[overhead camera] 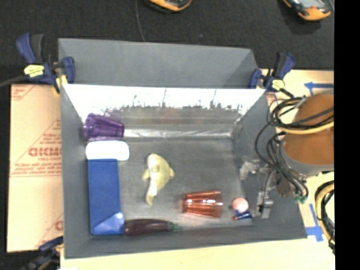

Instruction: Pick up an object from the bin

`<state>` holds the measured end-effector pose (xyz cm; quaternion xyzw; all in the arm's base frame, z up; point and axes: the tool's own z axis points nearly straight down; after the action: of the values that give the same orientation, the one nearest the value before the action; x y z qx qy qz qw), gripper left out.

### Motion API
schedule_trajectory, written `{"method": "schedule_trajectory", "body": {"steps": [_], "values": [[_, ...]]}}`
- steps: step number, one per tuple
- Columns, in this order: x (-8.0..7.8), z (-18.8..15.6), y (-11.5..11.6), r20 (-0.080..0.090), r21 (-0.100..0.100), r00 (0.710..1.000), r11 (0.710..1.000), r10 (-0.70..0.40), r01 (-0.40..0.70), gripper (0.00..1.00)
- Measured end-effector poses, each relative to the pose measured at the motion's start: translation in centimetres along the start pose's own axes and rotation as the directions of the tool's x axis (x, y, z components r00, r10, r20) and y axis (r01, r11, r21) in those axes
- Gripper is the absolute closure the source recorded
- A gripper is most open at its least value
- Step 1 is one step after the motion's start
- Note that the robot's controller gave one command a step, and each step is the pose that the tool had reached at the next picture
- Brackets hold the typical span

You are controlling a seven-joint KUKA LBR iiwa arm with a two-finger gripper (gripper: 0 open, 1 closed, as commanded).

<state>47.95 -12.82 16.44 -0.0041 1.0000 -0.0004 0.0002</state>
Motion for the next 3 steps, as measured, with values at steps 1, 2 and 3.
{"method": "schedule_trajectory", "body": {"steps": [1,2,3], "values": [[0.0,0.0,0.0,0.000,0.000,1.000,1.000,-0.001,0.001,0.00],[-1.2,6.9,6.8,0.003,-0.001,0.998,0.998,0.068,-0.068,0.00],[-0.7,9.1,6.6,0.010,0.006,0.995,0.995,-0.103,0.103,0.00]]}}
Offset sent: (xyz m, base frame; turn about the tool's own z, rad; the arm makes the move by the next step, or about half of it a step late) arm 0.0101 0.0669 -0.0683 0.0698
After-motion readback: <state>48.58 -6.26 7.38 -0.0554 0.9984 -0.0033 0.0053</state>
